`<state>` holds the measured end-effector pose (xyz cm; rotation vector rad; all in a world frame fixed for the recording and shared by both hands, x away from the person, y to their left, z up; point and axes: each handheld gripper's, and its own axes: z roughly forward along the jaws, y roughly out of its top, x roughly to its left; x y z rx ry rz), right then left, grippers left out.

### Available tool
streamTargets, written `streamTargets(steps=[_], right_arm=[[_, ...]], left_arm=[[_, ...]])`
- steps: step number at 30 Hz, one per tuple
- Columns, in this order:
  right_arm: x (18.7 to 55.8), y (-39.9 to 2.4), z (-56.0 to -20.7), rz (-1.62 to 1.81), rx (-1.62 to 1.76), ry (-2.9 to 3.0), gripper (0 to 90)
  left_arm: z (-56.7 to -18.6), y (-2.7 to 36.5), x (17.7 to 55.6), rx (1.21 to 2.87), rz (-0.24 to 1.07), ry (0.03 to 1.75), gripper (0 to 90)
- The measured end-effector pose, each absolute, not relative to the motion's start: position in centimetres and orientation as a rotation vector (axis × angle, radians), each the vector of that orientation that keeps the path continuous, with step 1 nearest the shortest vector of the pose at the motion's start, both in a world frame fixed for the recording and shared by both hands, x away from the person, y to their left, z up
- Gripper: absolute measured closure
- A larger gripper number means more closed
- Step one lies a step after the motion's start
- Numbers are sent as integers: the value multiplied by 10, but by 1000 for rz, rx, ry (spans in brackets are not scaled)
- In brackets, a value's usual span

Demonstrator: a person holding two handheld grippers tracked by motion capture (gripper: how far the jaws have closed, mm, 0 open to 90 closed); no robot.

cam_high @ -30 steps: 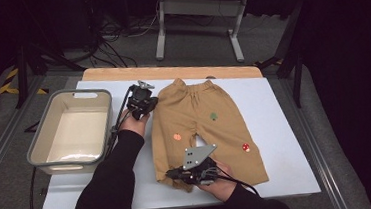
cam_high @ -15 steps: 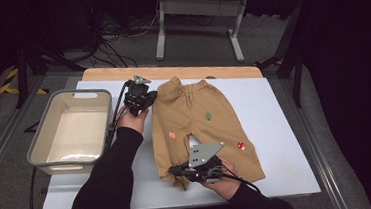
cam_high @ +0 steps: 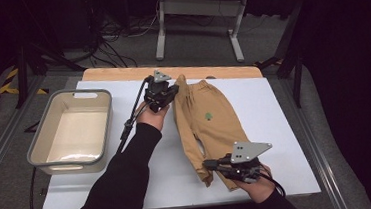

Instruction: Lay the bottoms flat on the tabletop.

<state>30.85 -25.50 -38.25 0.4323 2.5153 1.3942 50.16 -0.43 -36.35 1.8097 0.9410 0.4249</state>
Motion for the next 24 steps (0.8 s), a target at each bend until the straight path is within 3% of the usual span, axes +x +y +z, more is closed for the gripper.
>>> streamTargets(steps=[24], right_arm=[[285, -341, -398, 1323, 775, 2387, 892]], left_arm=[[-366, -96, 507, 1912, 374, 807, 866]])
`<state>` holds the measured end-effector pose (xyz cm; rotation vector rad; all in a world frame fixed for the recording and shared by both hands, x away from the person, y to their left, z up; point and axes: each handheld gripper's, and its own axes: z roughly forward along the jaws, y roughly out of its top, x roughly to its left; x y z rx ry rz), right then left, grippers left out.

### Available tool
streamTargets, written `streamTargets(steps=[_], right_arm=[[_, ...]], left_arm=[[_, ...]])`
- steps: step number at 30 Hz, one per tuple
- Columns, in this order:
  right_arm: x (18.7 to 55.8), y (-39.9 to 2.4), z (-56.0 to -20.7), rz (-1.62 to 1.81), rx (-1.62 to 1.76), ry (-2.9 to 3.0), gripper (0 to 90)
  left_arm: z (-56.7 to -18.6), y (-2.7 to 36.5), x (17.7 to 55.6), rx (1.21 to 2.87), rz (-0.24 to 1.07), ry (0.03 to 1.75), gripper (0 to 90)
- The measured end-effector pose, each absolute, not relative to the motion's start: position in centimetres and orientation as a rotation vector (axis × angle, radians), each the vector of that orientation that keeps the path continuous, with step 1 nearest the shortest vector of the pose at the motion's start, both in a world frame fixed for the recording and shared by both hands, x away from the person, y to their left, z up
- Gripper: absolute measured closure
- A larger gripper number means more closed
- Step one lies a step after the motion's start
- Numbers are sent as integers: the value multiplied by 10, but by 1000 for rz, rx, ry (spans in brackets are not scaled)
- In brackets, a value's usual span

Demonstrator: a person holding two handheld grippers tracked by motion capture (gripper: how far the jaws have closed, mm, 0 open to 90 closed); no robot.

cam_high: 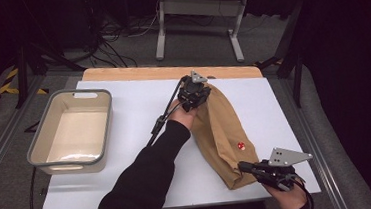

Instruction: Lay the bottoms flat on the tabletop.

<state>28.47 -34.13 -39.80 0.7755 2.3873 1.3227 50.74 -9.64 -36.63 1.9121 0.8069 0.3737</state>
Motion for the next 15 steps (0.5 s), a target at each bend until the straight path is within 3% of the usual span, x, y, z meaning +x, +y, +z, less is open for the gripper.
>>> streamTargets(steps=[4, 7, 15], right_arm=[[282, -349, -401, 1281, 839, 2372, 891], [280, -354, -404, 1246, 891, 2360, 880], [283, -368, -400, 1253, 962, 2260, 519]], left_arm=[[-370, -106, 508, 1924, 359, 786, 855], [-370, -107, 507, 1913, 335, 774, 778], [-369, -89, 497, 1898, 298, 773, 604]])
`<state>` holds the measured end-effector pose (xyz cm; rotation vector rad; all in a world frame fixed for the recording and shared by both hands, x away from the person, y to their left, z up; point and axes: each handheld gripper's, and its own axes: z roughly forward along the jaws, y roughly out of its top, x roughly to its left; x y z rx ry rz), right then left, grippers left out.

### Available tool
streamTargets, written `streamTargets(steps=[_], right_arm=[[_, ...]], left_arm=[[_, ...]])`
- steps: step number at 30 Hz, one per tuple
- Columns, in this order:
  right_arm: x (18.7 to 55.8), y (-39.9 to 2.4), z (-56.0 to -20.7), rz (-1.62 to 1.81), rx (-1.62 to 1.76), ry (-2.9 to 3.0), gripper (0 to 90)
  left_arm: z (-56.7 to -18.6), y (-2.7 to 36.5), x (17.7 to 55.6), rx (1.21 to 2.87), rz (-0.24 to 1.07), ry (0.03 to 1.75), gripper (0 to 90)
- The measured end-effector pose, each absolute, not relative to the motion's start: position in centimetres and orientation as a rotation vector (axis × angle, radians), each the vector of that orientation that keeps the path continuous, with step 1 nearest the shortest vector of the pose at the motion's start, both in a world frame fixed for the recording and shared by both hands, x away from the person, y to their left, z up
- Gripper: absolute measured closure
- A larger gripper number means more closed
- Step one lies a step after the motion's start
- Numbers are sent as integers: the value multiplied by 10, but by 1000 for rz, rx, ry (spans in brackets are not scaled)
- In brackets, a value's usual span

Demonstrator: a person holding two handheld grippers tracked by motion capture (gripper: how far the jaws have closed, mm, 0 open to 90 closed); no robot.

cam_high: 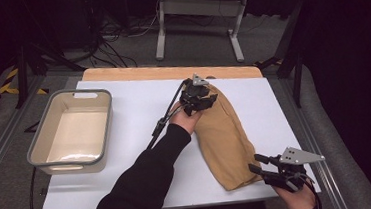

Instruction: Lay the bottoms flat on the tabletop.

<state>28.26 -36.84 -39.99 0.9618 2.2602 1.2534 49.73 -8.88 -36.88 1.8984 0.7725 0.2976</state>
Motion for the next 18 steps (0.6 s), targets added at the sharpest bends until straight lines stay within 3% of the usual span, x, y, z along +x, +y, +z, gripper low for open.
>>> streamTargets(steps=[8, 18], right_arm=[[306, -359, -395, 1222, 917, 2280, 511], [363, -348, -401, 1071, 935, 2328, 556]], left_arm=[[-375, -46, 483, 1885, 276, 810, 558], [-388, -8, 454, 1917, 312, 833, 524]])
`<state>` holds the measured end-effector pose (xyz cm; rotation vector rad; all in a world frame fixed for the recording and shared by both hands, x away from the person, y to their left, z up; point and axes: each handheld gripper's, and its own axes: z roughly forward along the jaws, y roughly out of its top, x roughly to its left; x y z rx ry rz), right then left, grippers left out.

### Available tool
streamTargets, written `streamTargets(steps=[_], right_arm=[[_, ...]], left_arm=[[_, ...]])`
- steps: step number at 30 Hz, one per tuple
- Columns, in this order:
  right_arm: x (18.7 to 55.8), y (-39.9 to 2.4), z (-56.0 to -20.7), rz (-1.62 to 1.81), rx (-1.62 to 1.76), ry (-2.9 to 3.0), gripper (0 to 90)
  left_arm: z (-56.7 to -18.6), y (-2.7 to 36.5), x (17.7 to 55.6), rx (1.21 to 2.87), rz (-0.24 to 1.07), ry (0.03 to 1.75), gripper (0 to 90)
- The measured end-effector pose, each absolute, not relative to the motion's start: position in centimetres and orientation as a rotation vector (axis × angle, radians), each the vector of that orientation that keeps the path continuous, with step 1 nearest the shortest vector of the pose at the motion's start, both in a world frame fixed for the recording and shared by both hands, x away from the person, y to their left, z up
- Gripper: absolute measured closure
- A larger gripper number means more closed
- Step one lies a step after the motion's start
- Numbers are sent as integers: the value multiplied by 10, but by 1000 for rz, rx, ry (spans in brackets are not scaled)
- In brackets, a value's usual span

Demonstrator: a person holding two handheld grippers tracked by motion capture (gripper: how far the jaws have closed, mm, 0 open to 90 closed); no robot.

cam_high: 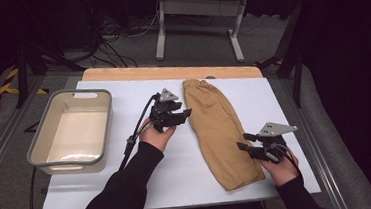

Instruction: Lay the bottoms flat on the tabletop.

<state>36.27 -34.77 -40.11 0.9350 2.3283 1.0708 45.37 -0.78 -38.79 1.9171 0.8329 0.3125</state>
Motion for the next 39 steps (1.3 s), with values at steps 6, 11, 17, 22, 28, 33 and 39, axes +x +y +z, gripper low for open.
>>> streamTargets(steps=[6, 11, 17, 22, 28, 33, 39], right_arm=[[393, -347, -404, 1026, 972, 2331, 556], [414, -348, -409, 989, 1005, 2322, 535], [439, -349, -417, 952, 1062, 2323, 510], [456, -350, -423, 962, 1098, 2306, 508], [472, -344, -427, 968, 1111, 2327, 592], [480, -337, -429, 966, 1131, 2369, 757], [481, -332, -427, 937, 1119, 2396, 897]], left_arm=[[-395, 5, 439, 1911, 303, 836, 514], [-403, 19, 426, 1919, 306, 853, 500], [-409, 38, 410, 1936, 350, 867, 492], [-413, 50, 401, 1930, 346, 891, 479], [-412, 53, 398, 1931, 371, 897, 478], [-412, 55, 398, 1949, 406, 896, 471], [-410, 59, 397, 1934, 406, 899, 472]])
